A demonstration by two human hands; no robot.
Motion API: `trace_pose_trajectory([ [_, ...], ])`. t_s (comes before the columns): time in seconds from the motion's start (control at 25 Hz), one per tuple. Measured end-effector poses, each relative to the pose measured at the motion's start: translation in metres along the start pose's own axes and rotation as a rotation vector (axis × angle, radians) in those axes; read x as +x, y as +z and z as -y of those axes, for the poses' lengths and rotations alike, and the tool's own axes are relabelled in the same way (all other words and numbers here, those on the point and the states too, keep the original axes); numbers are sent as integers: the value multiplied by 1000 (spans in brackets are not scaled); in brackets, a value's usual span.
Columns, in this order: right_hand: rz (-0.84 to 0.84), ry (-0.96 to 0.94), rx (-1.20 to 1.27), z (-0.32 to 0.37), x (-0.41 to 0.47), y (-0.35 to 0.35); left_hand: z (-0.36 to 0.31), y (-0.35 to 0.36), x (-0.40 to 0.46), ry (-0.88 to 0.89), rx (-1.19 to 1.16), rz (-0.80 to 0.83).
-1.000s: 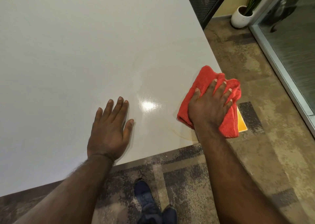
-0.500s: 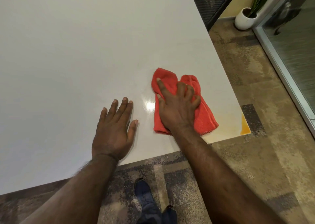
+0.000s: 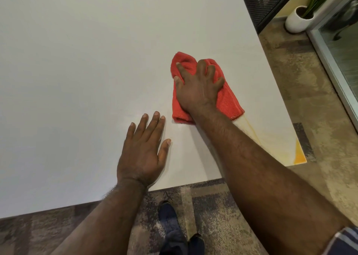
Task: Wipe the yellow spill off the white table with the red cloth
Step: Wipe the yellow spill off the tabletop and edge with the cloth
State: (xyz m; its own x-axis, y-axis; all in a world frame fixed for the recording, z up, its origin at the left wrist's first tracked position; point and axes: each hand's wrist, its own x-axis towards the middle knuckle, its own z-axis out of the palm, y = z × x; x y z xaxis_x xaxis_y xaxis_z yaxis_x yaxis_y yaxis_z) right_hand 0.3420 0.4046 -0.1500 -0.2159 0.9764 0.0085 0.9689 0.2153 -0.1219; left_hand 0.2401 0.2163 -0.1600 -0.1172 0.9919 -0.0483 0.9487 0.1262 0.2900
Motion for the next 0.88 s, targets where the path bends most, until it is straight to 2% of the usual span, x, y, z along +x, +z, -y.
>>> trace_pose_trajectory([
  [0.24,-48,123,-44,-25,12,-2,-1,0,0,-4,-9,-12],
  [0.56,-87,333,-69,-101,4,-8,0,1,0,-1,-1,3],
  [0.88,-103,504,-26,-136,-51,-13,0,1,-1,-1,-9,-4],
])
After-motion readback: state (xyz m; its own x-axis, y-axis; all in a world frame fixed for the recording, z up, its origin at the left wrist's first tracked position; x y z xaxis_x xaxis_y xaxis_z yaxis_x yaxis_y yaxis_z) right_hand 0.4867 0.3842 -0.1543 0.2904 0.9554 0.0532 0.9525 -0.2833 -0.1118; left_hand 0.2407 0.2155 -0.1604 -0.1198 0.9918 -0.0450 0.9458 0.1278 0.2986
